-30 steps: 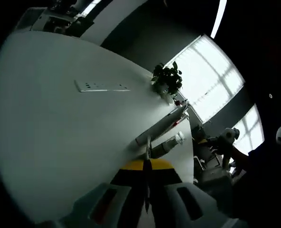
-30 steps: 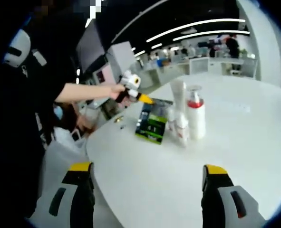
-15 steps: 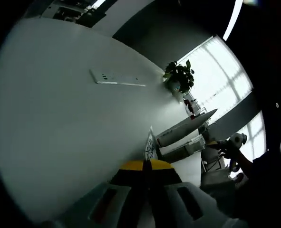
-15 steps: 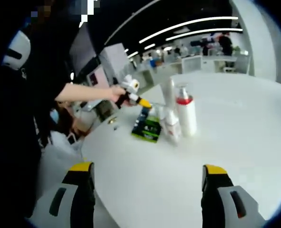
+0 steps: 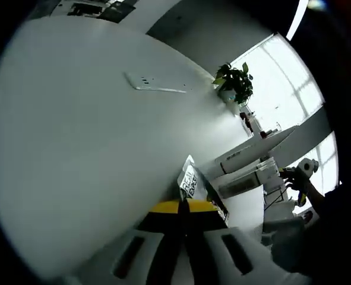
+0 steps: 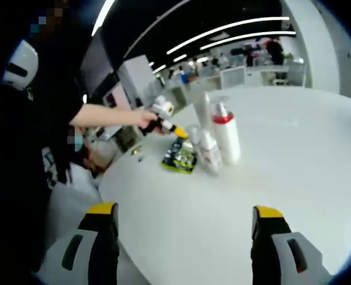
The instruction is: Arrange the skincare products in the storage area until every visible bottle or jar stands upright without overlapping.
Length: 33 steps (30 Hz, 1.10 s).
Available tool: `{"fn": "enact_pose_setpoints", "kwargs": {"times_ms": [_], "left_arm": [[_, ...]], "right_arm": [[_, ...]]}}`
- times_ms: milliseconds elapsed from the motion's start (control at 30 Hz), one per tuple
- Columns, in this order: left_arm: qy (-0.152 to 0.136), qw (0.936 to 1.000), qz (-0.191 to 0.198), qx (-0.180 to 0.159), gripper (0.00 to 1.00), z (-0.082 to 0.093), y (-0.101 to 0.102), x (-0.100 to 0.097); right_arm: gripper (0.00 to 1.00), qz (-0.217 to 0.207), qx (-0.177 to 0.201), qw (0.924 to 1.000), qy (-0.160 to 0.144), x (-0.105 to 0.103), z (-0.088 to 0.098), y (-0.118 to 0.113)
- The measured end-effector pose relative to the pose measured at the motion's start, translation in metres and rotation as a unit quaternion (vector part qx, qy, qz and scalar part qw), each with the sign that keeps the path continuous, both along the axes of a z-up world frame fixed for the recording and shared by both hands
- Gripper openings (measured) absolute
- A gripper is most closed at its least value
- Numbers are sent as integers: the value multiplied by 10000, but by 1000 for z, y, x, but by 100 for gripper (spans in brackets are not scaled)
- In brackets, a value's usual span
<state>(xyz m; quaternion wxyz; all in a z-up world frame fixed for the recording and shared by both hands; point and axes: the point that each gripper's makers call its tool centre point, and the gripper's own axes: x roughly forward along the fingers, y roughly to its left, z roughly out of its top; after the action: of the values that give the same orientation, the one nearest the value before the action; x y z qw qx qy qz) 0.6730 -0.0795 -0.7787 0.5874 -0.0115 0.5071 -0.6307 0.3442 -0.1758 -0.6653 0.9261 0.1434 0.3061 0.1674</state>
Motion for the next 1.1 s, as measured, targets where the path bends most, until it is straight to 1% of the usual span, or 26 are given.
{"fn": "enact_pose_setpoints", "kwargs": {"times_ms": [33, 167, 300, 400, 467, 567, 767, 800, 833, 867, 933, 1100], "left_arm": [[-85, 9999, -73, 23, 6, -1, 0, 1], [-99, 9998, -158, 33, 6, -4, -5, 3], [-203, 9993, -295, 61, 6, -5, -9, -1], [-225, 9991, -360, 91, 6, -8, -11, -3], [-249, 9985, -478, 86, 6, -10, -13, -8], [-267, 9979, -580, 104, 6, -12, -16, -13], [-303, 9976, -615, 130, 6, -13, -17, -15], [-315, 9975, -610, 158, 7, -14, -17, -14], [-356, 9975, -545, 268, 7, -17, -15, -12], [-379, 9974, -565, 230, 7, -17, -17, -11], [-331, 9978, -498, 271, 8, -19, -18, -11], [-383, 9977, -486, 275, 9, -19, -19, -8]], "right_arm": [[95, 0, 3, 10000, -1, 0, 0, 1], [95, -10, 77, 10000, 5, -1, -2, 5], [95, 27, 105, 9999, 77, -3, -7, 7], [95, 10, 146, 9999, 25, 0, -4, 5], [95, -35, 170, 9998, -41, 2, -2, 3], [95, -46, 159, 9999, -48, 2, -2, 2], [95, -23, 172, 9998, 1, 0, -5, 3], [95, -36, 185, 9998, 1, 0, -5, 3], [95, -47, 199, 9998, 1, -1, -6, 3], [95, -53, 213, 9998, -7, 0, -5, 3], [95, -66, 249, 9997, -52, 1, -3, 3], [95, -63, 260, 9996, -104, 6, 0, 3]]}}
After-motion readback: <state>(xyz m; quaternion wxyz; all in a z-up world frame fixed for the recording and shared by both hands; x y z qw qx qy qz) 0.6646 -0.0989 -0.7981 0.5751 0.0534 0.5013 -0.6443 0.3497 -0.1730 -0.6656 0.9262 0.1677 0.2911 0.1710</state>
